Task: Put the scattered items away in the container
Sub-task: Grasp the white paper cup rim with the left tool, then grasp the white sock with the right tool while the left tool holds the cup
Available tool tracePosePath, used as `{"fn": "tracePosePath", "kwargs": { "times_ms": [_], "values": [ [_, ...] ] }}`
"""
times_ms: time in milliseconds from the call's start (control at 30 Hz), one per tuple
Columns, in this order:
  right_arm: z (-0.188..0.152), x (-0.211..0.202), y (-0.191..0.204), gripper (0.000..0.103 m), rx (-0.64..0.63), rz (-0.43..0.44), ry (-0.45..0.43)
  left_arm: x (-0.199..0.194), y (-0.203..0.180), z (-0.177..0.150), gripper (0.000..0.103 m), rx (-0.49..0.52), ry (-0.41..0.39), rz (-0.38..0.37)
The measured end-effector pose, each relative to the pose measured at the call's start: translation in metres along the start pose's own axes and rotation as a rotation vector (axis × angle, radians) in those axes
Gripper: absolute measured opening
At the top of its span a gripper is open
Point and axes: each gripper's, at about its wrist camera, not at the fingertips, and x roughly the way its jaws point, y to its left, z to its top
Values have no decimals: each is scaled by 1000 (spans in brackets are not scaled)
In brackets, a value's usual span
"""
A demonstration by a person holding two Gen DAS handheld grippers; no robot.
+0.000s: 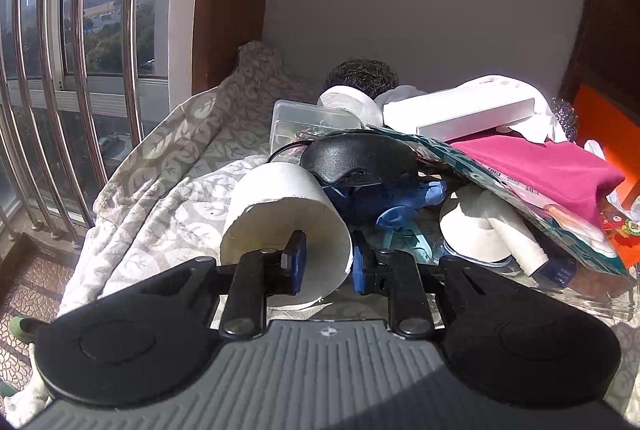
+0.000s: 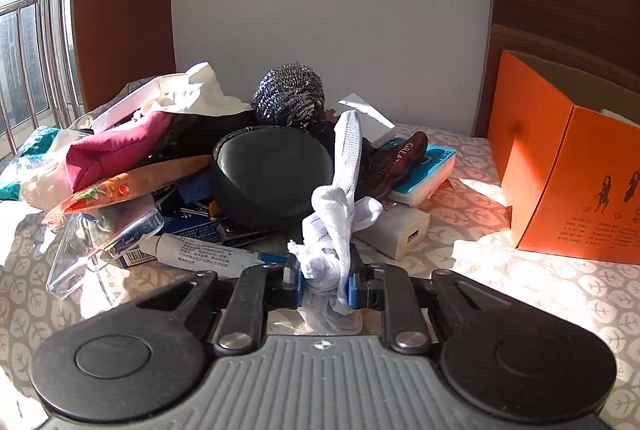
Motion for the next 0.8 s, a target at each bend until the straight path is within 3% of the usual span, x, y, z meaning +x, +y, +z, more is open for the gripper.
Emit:
{"fn": "tracePosePath", "kwargs": {
  "times_ms": [200,400,667,800],
  "values": [
    [-7,-19,-13,16,142,95,-36,-18,8,-2,5,-40,-45,-63],
    [-9,-35,-23,16,239,163,-77,-49,7,0,5,-79,-82,-77],
    [2,-64,-24,16,238,187,-146,-81,-4,20,5,-36,-165,-104],
    [8,-80,-29,16,243,188,-193,-86,-21,35,5,20,-202,-157]
  ]
}}
